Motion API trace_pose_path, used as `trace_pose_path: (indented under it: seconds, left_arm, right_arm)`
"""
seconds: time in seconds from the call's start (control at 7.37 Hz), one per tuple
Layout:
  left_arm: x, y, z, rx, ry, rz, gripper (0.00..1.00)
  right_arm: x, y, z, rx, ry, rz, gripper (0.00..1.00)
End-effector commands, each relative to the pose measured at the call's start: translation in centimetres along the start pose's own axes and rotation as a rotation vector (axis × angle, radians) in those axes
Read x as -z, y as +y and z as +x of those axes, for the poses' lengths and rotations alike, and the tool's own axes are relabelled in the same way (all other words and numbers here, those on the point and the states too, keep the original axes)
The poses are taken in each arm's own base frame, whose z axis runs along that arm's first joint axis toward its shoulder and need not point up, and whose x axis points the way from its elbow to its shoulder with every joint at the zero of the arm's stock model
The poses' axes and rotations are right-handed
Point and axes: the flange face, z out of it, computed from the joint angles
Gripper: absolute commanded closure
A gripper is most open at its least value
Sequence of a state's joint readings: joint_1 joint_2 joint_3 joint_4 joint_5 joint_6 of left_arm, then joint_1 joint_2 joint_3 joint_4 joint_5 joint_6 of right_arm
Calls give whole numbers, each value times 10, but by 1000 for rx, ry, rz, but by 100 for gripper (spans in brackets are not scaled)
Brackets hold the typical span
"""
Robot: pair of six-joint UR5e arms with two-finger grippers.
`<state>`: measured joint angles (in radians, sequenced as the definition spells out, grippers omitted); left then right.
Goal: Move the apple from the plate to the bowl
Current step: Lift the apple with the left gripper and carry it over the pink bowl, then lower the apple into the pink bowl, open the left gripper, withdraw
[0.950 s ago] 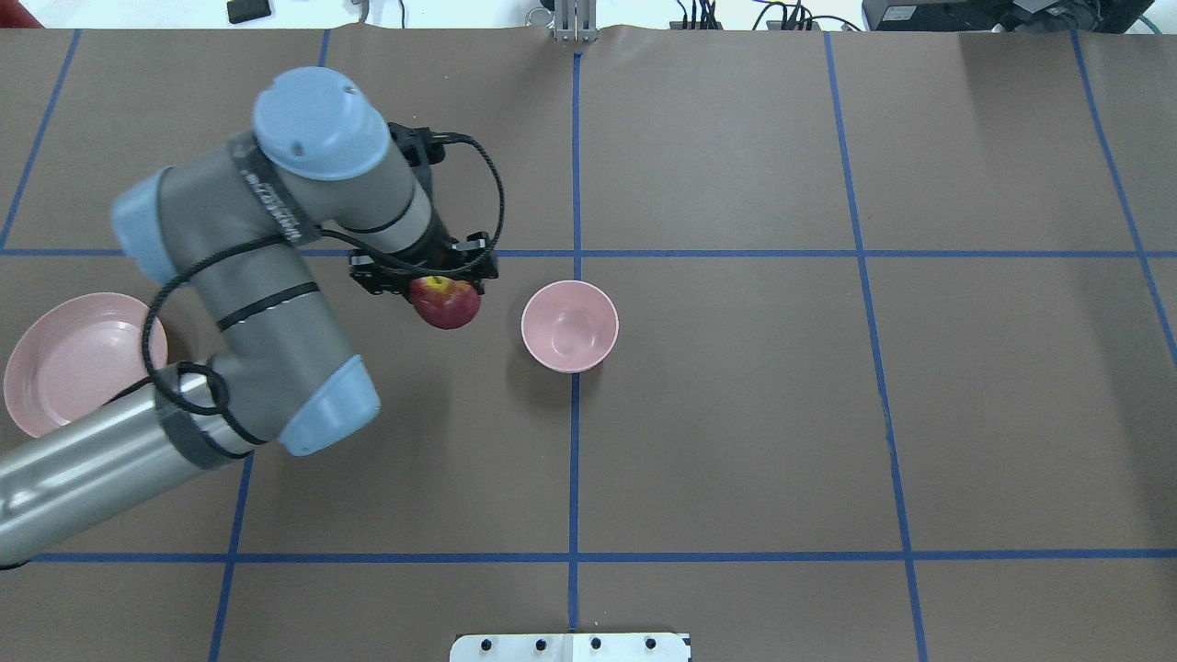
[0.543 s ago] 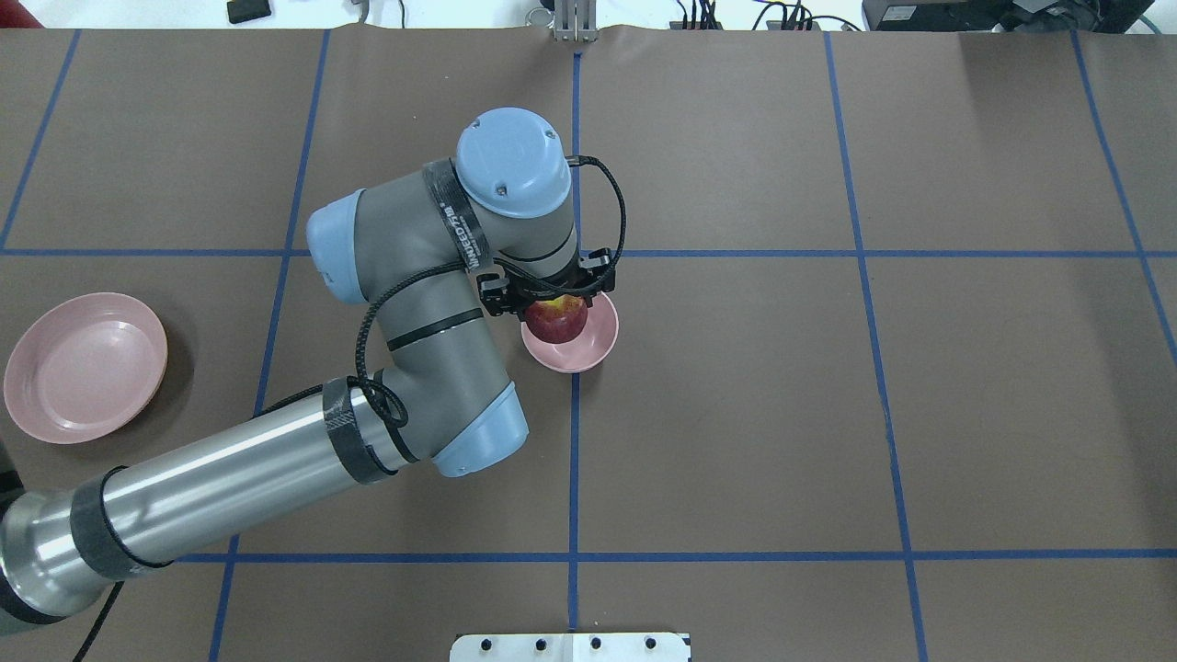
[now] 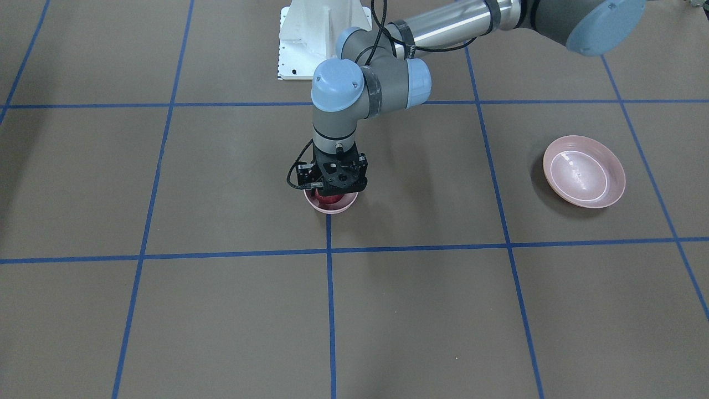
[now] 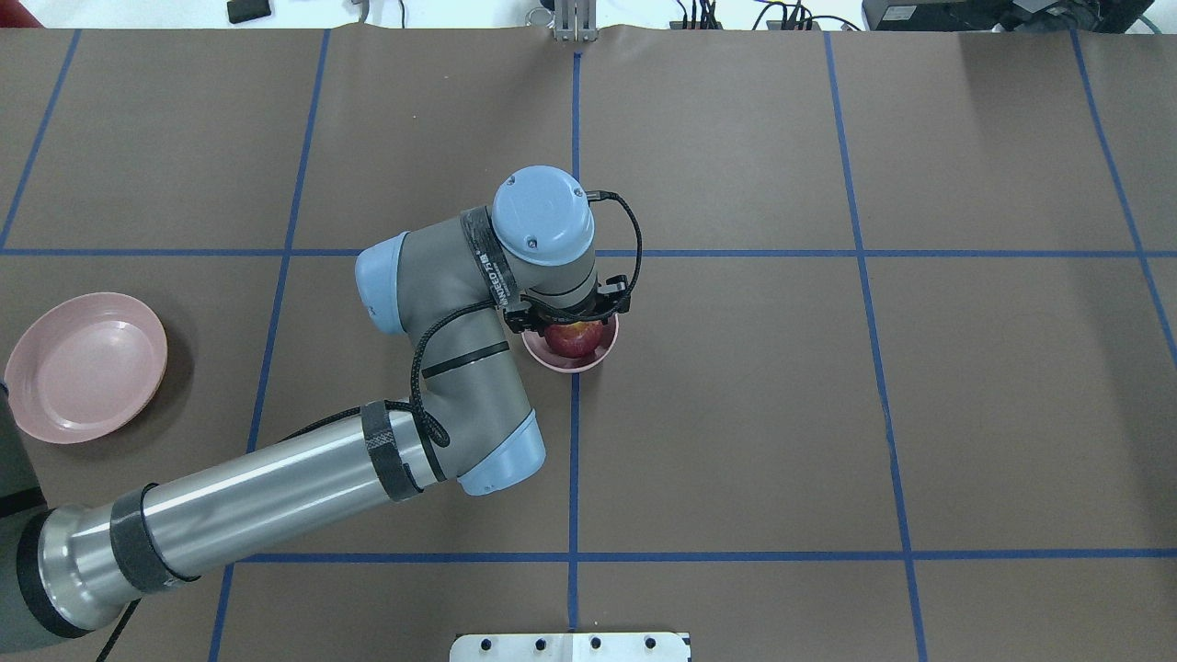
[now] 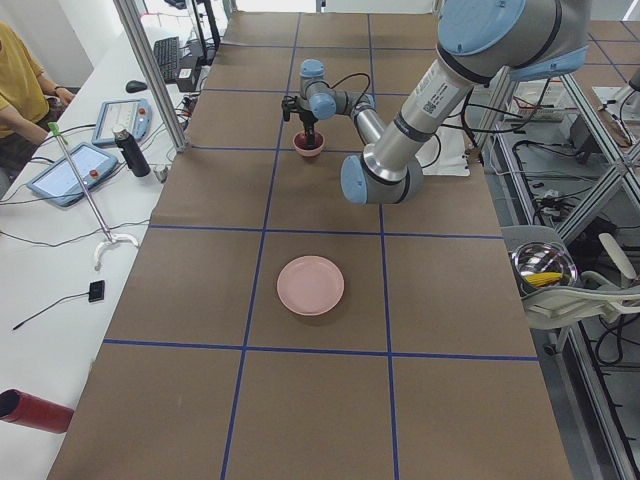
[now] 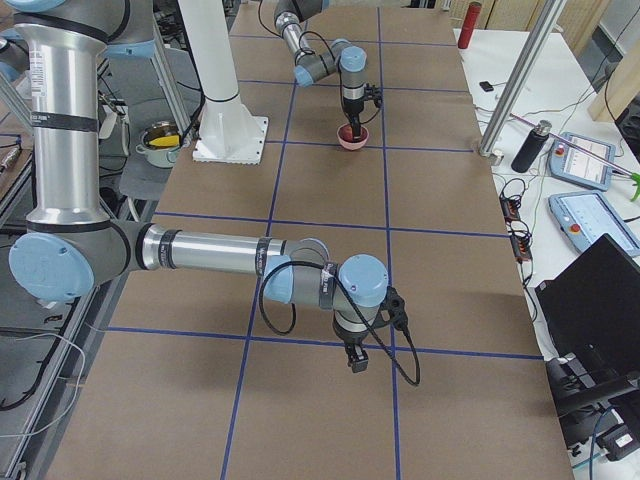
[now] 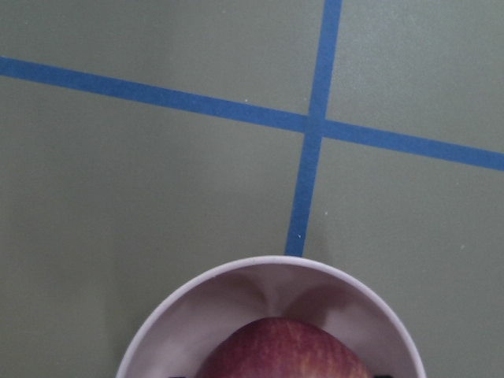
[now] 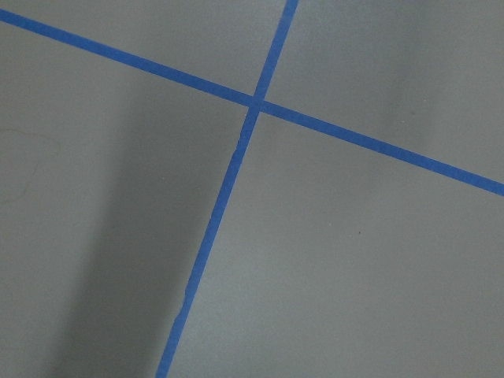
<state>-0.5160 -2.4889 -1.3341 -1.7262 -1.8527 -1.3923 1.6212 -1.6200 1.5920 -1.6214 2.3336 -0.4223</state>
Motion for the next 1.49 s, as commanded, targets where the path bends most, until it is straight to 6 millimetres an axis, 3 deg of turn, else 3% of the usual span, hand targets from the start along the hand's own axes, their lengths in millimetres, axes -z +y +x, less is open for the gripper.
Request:
trace_pose_path:
  seconds: [0.0, 0.41, 0.68, 0.81, 1.09, 1.22, 1.36]
  left_arm:
    - [0, 0, 0, -9, 6, 2, 3]
    - [2, 1, -3, -10, 9, 5, 2]
    - [32, 3, -2, -24, 56, 18, 2]
    - [42, 0, -28, -28, 68, 29, 2]
    - [77, -13, -115, -181, 16, 61, 2]
    - [94, -33, -155, -265, -17, 84, 2]
    - [101, -64, -214, -303, -41, 40, 2]
  right_arm:
    - [0, 0, 0, -1, -1, 0, 0]
    - [0, 0, 0, 0, -1, 1, 0]
    - [1, -1, 0, 1, 0, 2, 0]
    - [1, -1, 0, 1, -2, 2, 0]
    - [1, -1, 0, 1, 0, 2, 0]
    - [0, 0, 0, 0, 0, 0, 0]
    - [0, 0, 0, -44, 0, 0, 0]
